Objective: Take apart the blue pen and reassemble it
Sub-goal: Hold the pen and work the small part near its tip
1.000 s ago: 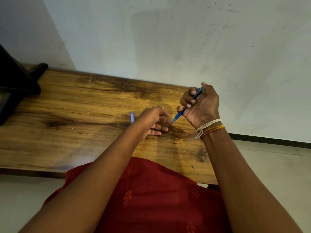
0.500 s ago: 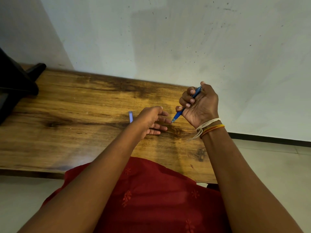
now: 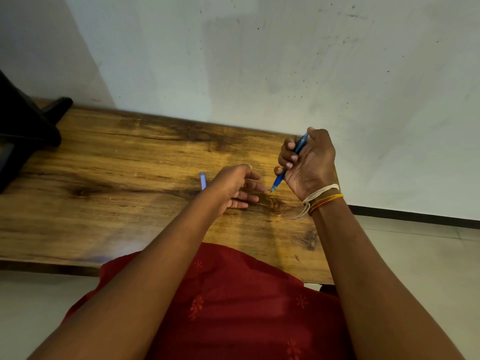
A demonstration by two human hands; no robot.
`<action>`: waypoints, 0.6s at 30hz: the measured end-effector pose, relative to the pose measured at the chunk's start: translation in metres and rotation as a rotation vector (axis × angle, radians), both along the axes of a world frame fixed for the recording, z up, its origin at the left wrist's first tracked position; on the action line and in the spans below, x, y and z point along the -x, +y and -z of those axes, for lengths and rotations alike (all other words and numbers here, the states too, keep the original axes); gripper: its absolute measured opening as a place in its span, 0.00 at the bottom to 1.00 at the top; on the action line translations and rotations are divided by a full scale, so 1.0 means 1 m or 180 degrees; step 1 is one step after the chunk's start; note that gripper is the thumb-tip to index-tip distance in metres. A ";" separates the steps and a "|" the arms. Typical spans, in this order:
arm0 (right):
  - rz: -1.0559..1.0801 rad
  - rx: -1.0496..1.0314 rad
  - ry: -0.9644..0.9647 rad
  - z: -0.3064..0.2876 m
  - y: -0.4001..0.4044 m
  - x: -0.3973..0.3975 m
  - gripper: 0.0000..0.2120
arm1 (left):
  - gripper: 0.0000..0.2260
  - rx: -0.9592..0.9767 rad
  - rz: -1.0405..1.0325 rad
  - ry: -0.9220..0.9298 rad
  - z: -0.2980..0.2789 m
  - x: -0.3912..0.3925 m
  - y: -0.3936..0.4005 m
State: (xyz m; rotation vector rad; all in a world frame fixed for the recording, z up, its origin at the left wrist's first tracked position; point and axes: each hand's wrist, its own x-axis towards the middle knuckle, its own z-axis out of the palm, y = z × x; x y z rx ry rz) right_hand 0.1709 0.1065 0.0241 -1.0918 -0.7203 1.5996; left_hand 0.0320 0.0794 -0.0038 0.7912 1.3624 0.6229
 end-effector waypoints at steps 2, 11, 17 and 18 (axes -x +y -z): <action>0.0030 -0.0080 -0.0137 -0.001 -0.001 0.001 0.21 | 0.17 -0.0004 -0.0018 -0.0003 0.000 0.000 0.000; -0.0084 -0.0127 -0.0348 -0.003 -0.002 0.003 0.22 | 0.16 -0.0006 -0.0028 -0.0011 0.001 0.000 0.001; -0.0038 -0.0113 -0.0321 -0.002 -0.002 0.003 0.22 | 0.16 -0.0001 -0.0027 -0.0018 0.002 0.000 0.001; -0.0060 -0.0109 -0.0284 -0.002 -0.002 0.003 0.22 | 0.16 0.0001 -0.0033 -0.0024 0.002 0.000 0.002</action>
